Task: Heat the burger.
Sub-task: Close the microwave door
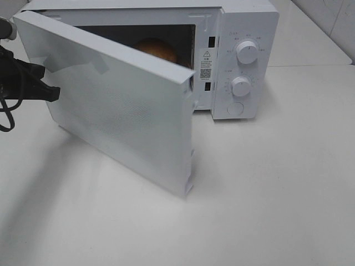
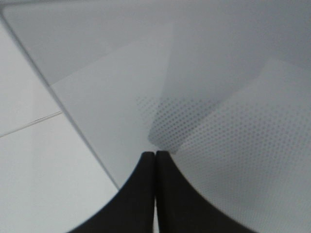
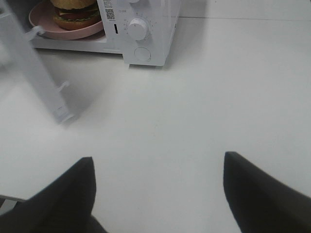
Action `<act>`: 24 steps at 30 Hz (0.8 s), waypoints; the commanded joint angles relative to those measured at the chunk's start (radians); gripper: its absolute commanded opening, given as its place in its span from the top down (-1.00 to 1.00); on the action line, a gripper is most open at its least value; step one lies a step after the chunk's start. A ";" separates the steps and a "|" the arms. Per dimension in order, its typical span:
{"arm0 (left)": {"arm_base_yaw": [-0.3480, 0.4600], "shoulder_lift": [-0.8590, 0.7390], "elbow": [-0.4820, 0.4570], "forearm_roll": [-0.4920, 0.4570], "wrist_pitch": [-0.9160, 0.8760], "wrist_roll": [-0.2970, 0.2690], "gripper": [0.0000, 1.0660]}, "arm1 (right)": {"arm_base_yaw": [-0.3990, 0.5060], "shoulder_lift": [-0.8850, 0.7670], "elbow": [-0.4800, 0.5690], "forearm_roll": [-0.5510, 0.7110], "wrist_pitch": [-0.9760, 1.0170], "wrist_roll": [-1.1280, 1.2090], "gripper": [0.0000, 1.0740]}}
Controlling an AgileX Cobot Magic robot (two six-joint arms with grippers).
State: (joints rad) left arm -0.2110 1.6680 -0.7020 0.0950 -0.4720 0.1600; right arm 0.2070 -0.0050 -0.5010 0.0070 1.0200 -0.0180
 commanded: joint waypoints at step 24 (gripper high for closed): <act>-0.141 0.191 -0.290 0.065 -0.029 -0.021 1.00 | -0.004 -0.027 0.002 0.006 -0.016 -0.011 -0.30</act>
State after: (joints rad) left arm -0.3480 1.8460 -0.9120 0.2160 -0.3770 0.1490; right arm 0.2070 -0.0050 -0.5010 0.0070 1.0200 -0.0180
